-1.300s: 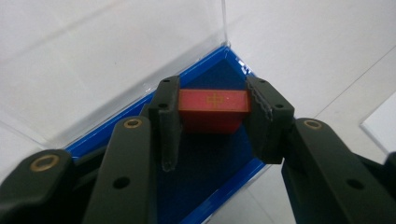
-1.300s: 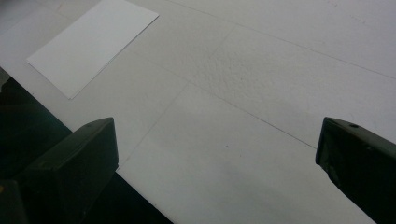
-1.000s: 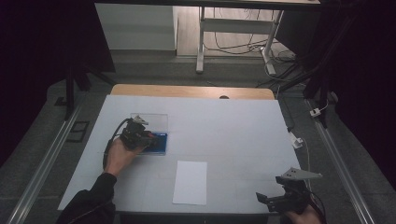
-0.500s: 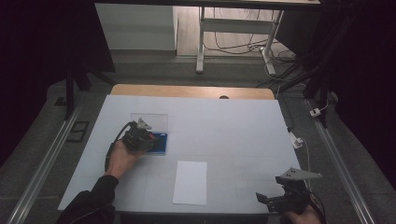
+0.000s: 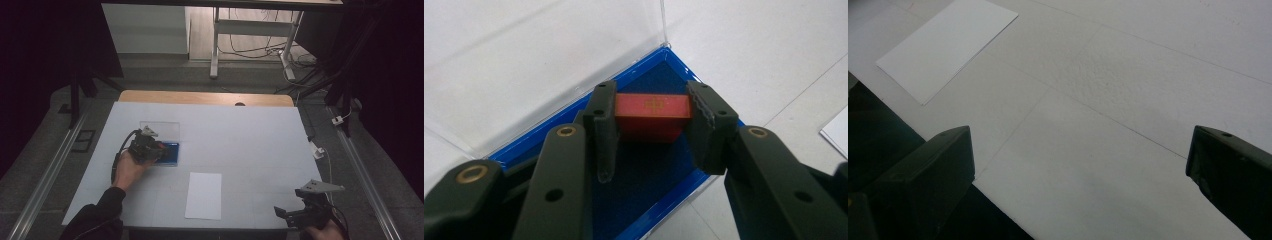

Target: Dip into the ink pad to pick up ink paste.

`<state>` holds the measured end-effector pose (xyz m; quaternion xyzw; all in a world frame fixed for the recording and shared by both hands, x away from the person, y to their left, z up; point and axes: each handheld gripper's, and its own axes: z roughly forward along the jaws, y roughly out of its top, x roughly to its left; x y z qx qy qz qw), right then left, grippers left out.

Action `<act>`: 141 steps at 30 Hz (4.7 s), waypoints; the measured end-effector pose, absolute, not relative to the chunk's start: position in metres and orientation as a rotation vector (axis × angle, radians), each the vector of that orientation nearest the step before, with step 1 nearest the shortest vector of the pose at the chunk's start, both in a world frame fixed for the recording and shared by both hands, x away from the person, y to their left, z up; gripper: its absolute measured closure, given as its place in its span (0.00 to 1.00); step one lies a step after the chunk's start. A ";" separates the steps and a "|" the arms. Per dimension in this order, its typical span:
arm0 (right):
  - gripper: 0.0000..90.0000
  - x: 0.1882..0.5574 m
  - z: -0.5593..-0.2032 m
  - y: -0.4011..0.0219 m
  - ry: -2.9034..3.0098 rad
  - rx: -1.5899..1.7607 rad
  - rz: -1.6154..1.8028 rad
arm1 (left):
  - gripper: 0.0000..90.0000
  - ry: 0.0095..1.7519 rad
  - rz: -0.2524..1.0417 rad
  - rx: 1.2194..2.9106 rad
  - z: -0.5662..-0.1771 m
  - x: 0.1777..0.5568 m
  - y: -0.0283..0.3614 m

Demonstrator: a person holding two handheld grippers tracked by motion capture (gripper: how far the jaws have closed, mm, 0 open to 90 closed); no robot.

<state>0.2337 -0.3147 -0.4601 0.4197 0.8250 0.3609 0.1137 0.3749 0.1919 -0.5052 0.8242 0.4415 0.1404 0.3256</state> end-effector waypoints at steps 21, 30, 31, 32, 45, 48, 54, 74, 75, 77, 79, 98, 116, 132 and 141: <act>0.00 0.234 -0.460 -0.315 2.420 1.232 1.062 | 0.65 1.157 0.392 2.178 -0.503 0.374 0.189; 0.00 0.234 -0.460 -0.315 2.416 1.236 1.066 | 0.65 1.117 0.416 2.184 -0.486 0.368 0.193; 0.00 0.234 -0.460 -0.315 2.416 1.236 1.066 | 0.65 1.119 0.407 2.176 -0.484 0.368 0.195; 0.00 0.234 -0.460 -0.315 2.416 1.235 1.066 | 0.65 1.122 0.398 2.167 -0.483 0.368 0.197; 0.00 0.234 -0.460 -0.315 2.417 1.231 1.065 | 0.65 1.164 0.375 2.176 -0.490 0.366 0.208; 0.00 0.234 -0.460 -0.315 2.417 1.229 1.065 | 0.65 1.168 0.363 2.182 -0.494 0.368 0.208; 0.00 0.234 -0.460 -0.315 2.418 1.229 1.065 | 0.65 1.174 0.351 2.193 -0.499 0.369 0.208; 0.00 0.234 -0.460 -0.315 2.424 1.229 1.058 | 0.65 1.132 0.462 2.198 -0.506 0.357 0.203; 0.00 0.234 -0.460 -0.315 2.425 1.232 1.053 | 0.65 1.132 0.468 2.201 -0.506 0.357 0.202; 0.00 0.234 -0.460 -0.314 2.426 1.233 1.051 | 0.66 1.140 0.474 2.207 -0.505 0.357 0.199; 0.00 0.234 -0.460 -0.314 2.427 1.231 1.050 | 0.66 1.150 0.476 2.212 -0.504 0.359 0.198; 0.00 0.234 -0.460 -0.314 2.427 1.235 1.055 | 0.65 1.181 0.400 2.158 -0.506 0.362 0.205; 0.00 0.234 -0.461 -0.314 2.433 1.231 1.048 | 0.65 1.216 0.396 2.169 -0.503 0.366 0.201; 0.00 0.234 -0.460 -0.315 2.427 1.234 1.061 | 0.65 1.199 0.411 2.162 -0.497 0.366 0.203; 0.00 0.234 -0.460 -0.315 2.427 1.233 1.062 | 0.65 1.189 0.436 2.103 -0.487 0.360 0.209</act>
